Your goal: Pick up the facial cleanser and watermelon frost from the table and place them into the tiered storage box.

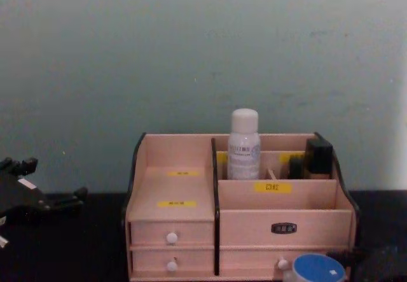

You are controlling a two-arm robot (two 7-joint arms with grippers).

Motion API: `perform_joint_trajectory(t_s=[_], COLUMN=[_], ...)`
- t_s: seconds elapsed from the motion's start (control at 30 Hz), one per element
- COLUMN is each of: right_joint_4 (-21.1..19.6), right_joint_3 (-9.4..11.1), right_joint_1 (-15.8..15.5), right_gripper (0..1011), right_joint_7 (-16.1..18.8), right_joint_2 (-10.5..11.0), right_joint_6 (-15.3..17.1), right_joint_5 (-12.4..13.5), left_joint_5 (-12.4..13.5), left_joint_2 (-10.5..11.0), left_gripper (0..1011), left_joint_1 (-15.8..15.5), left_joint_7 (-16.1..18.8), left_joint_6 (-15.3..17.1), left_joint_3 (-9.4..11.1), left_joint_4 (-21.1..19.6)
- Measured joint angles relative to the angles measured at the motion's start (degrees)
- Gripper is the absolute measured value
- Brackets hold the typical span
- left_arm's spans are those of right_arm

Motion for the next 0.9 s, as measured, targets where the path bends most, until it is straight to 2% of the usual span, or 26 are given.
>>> perform_joint_trajectory(t_s=[0.53,0.73,0.77,0.9], right_joint_4=[0.1,0.1,0.1,0.0], right_joint_3=[-0.1,-0.1,-0.1,0.0], right_joint_1=[0.1,0.1,0.0,0.0], right_gripper=[1003,885,835,747], right_joint_7=[-0.1,-0.1,-0.1,-0.1], right_joint_2=[-0.1,0.0,0.0,0.0], right_joint_6=[0.2,0.2,0.2,0.1], right_joint_5=[-0.2,-0.1,-0.1,-0.1], left_joint_5=[0.0,0.0,0.0,0.0], left_joint_2=[0.0,0.0,0.0,0.0], left_gripper=[1001,1001,1001,1001], left_joint_1=[0.0,0.0,0.0,0.0], left_joint_7=[0.0,0.0,0.0,0.0], left_joint_6=[0.0,0.0,0.0,0.0], left_joint_3=[0.0,0.0,0.0,0.0], left_joint_4=[0.0,0.0,0.0,0.0])
